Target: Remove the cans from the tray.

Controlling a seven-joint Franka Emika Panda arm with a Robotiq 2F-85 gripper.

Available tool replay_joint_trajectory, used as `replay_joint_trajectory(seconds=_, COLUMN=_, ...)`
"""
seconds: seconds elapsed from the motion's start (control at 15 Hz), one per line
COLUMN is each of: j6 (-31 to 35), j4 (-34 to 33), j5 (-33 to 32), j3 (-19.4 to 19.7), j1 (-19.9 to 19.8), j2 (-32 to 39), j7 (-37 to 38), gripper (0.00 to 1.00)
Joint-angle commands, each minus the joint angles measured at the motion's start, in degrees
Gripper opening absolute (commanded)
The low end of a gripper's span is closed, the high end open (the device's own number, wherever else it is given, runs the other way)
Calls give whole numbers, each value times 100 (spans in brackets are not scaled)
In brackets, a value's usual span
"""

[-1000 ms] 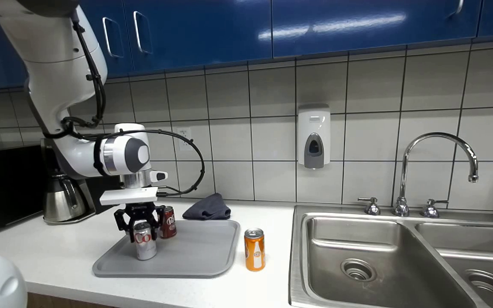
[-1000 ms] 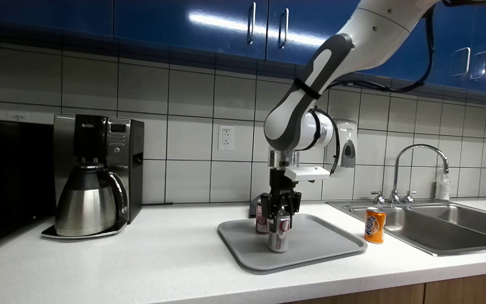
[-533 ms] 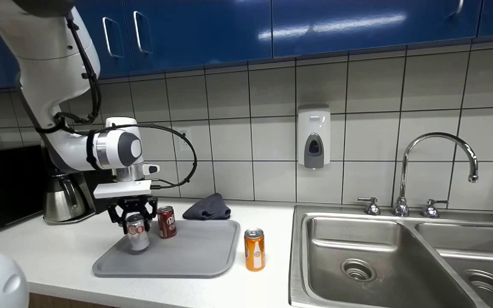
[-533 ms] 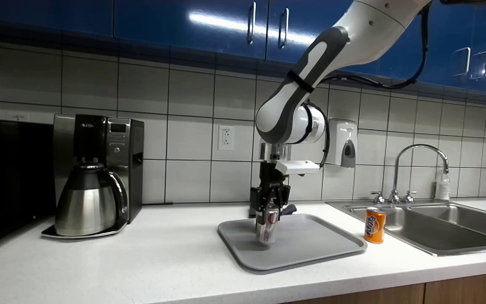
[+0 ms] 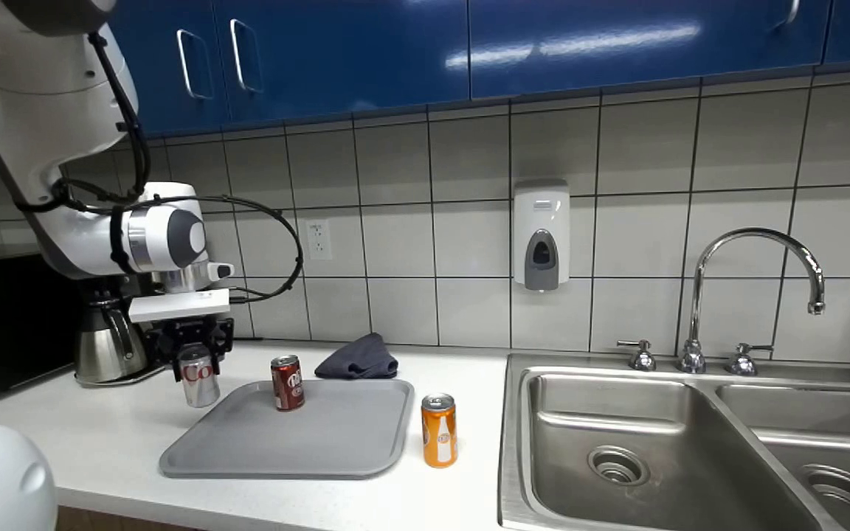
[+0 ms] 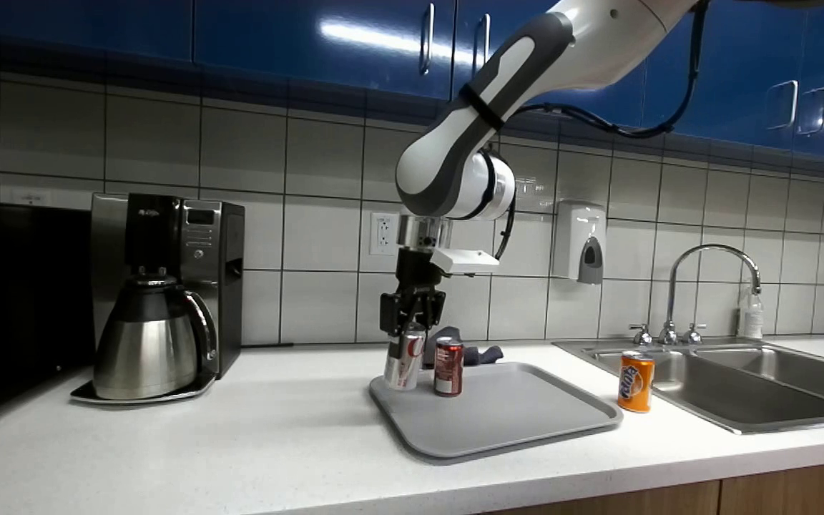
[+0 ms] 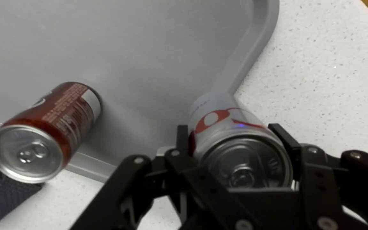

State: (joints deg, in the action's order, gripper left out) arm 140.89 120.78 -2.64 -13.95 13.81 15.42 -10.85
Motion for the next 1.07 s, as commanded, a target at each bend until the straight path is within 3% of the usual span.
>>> replay_joint_trajectory(seconds=0.0, j6=-274, j4=-409, j5=106, j3=-230, j1=15, j2=183, j7=-470, gripper=38)
replay_joint_trajectory(seconds=0.4, j6=-278, j4=-716, j5=47, j3=-419, j1=121, j2=595, j7=-700, gripper=38)
replay_joint_trajectory(seconds=1.0, j6=-759, j4=-1219, j5=-711, j3=-238, j1=473, j2=1130, j7=-534, gripper=38)
